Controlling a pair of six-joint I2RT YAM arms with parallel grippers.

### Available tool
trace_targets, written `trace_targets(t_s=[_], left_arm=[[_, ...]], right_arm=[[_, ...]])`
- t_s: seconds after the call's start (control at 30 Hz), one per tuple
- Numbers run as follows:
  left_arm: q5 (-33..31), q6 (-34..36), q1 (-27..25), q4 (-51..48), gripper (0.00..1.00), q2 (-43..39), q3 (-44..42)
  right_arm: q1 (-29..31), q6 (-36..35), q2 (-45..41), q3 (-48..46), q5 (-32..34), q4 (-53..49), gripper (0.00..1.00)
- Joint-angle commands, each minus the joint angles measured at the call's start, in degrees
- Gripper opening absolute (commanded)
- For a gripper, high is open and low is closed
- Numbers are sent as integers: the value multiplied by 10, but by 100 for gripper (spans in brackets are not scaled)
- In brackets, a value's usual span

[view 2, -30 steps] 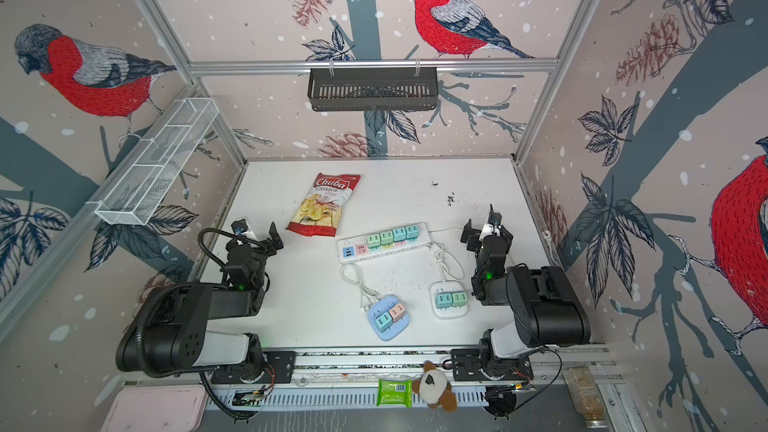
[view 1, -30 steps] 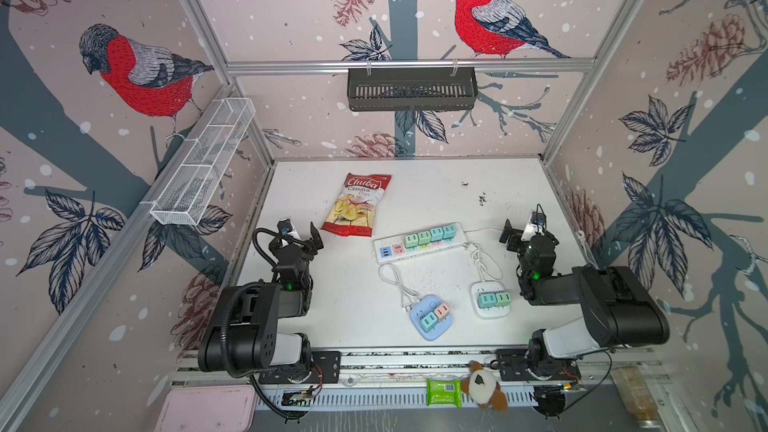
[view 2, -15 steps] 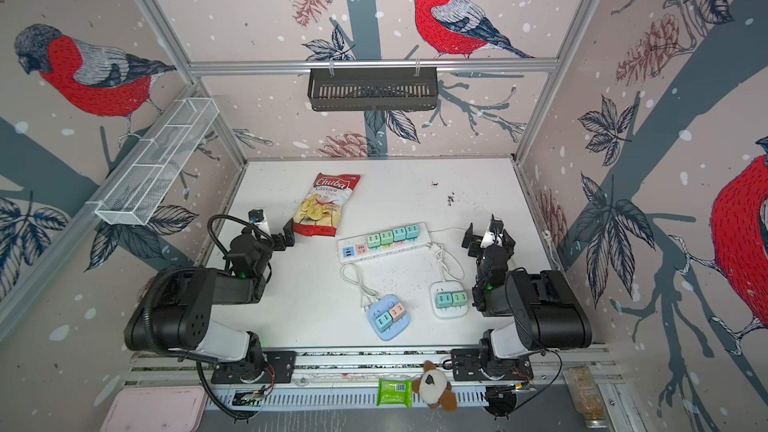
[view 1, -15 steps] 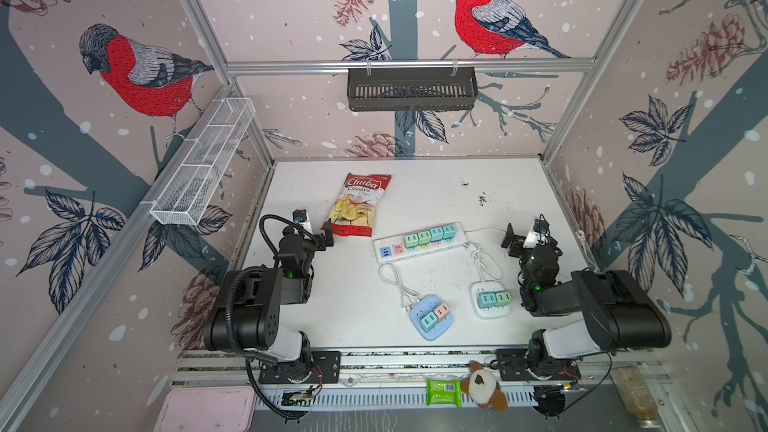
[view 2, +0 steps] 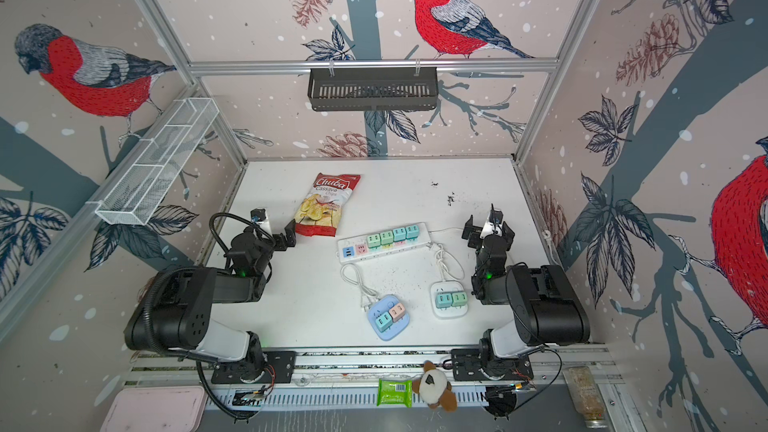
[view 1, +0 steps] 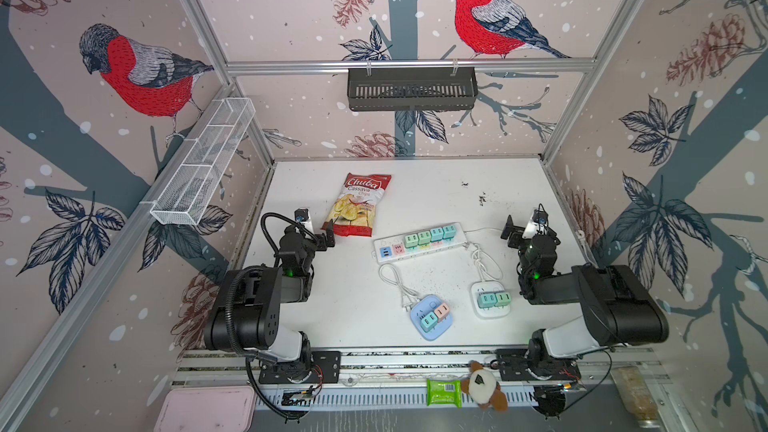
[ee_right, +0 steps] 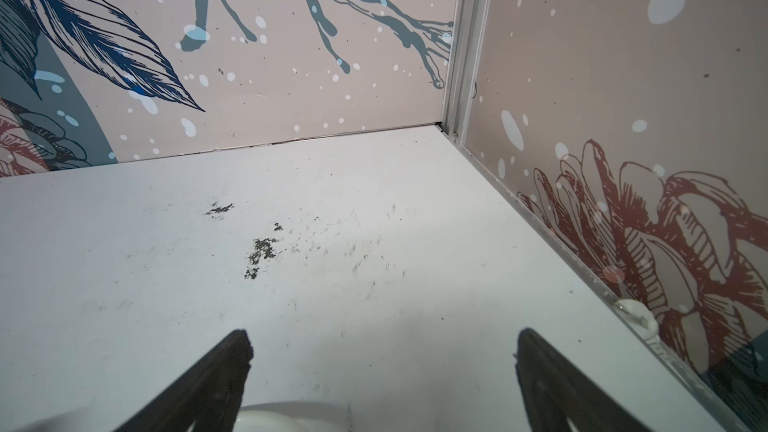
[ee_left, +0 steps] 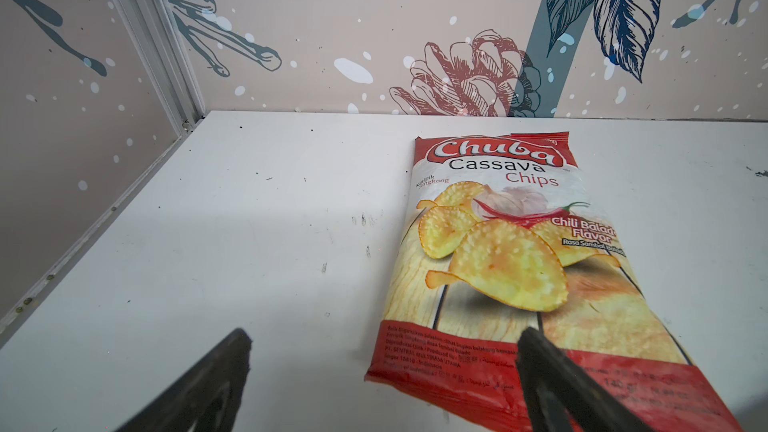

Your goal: Insert the plug

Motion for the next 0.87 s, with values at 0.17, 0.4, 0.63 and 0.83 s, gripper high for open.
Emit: trace_targets(t_s=[0.17, 0.4, 0.63, 0.83], left_arm=[[3, 5, 0, 16, 99, 0, 3], [3, 5, 0, 17, 99, 0, 3], [3, 5, 0, 16, 99, 0, 3], [3, 5, 0, 17, 99, 0, 3]], right_arm=[[1, 1, 0, 4, -6, 2, 100], [0, 1, 0, 5, -6, 2, 100], [0, 1, 1, 7, -9, -2, 100], [-3, 1, 0, 6, -12, 0, 100]])
